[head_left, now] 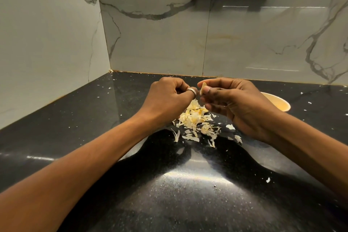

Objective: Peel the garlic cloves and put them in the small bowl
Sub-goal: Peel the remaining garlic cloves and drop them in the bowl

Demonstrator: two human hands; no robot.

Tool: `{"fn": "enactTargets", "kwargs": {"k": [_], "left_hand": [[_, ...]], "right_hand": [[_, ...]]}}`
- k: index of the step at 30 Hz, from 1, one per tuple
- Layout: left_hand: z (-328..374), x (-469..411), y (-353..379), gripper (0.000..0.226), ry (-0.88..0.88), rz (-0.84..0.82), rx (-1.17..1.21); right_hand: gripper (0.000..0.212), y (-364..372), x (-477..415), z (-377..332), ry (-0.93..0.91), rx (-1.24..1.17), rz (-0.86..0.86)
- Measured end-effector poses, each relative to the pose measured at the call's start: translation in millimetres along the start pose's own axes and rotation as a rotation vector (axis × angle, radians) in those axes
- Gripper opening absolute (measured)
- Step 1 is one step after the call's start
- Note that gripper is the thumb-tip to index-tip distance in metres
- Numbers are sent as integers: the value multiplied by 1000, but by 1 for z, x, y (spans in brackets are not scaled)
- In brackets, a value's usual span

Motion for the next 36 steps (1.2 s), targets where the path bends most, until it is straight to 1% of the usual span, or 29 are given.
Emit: {"fn": "enactTargets", "kwargs": {"k": [3,6,9,12,16,18,20,25,27,30,32,36], "left_hand": [[3,1,2,9,-16,-71,95],[3,2,4,10,-6,-105,110],[2,2,3,13,-42,-104,129],[2,1,1,10,-67,-84,129],[2,2,-1,6,-20,-55,85],[3,3,-2,7,19,-42,50],[3,3,-2,10,39,-13,6],[-2,0,0,28,44,92,-133],[-3,-1,0,22,53,82,-142],[-1,0,0,3,76,37,-113],[-1,0,1,6,87,32,-55],[2,1,0,1,83,1,36]], "right_hand": [[14,-2,-1,-1,4,13,45],[12,-3,0,-2,5,15,46],[12,-1,0,-2,-12,36,18],[11,0,1,-2,-46,90,6],[12,0,2,-2,-87,110,16],[17,0,2,-2,-107,122,24],[16,0,2,-2,-113,123,36],[11,-2,1,-2,-92,100,59],[12,-2,1,-2,-88,95,62],[11,-2,1,-2,-84,101,67],[11,-2,1,-2,-83,117,71],[11,-2,1,-2,-85,136,86]]}}
Point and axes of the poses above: each hand's wrist, its own x-axis away from the middle knuckle, its own y-axis out of the palm, z = x × y, the point moved 1 cm from there along -x, towards the middle knuckle, and after that the axes turned 8 degrees about z, right-handed, at the moved point
